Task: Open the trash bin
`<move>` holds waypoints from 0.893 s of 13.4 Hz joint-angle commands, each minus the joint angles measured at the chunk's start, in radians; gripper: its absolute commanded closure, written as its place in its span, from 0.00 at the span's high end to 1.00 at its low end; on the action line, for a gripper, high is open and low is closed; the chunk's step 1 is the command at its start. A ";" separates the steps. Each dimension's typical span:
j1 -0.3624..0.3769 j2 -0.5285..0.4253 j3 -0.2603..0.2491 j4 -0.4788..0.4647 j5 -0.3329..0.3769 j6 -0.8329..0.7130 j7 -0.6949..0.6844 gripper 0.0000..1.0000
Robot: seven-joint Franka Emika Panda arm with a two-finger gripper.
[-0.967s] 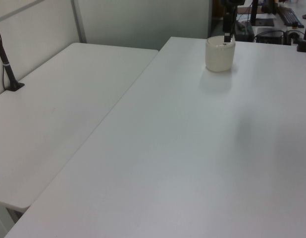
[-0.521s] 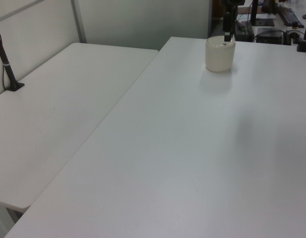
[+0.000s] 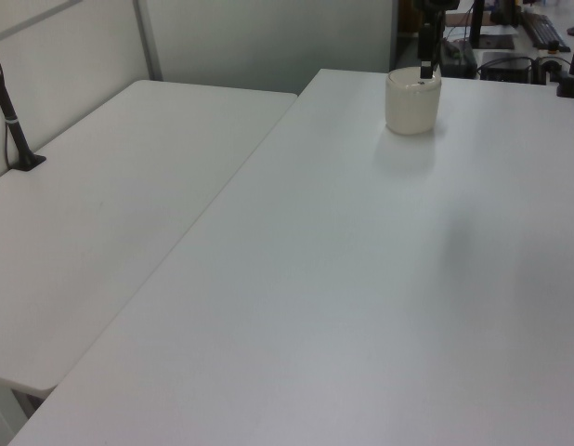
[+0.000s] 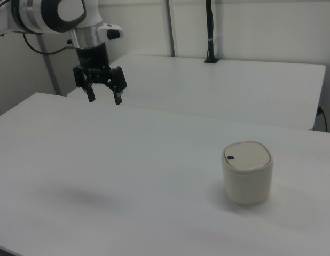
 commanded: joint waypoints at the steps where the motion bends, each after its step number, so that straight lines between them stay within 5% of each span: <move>1: 0.013 -0.015 -0.003 -0.009 -0.010 -0.016 -0.006 1.00; 5: 0.013 -0.015 -0.002 -0.009 -0.010 -0.027 -0.015 0.99; 8: 0.013 -0.019 -0.003 -0.008 -0.010 -0.027 -0.018 0.22; 10: 0.013 -0.017 -0.003 -0.008 -0.008 -0.027 -0.016 0.00; 12: 0.010 -0.016 -0.003 -0.008 -0.007 -0.024 -0.015 0.00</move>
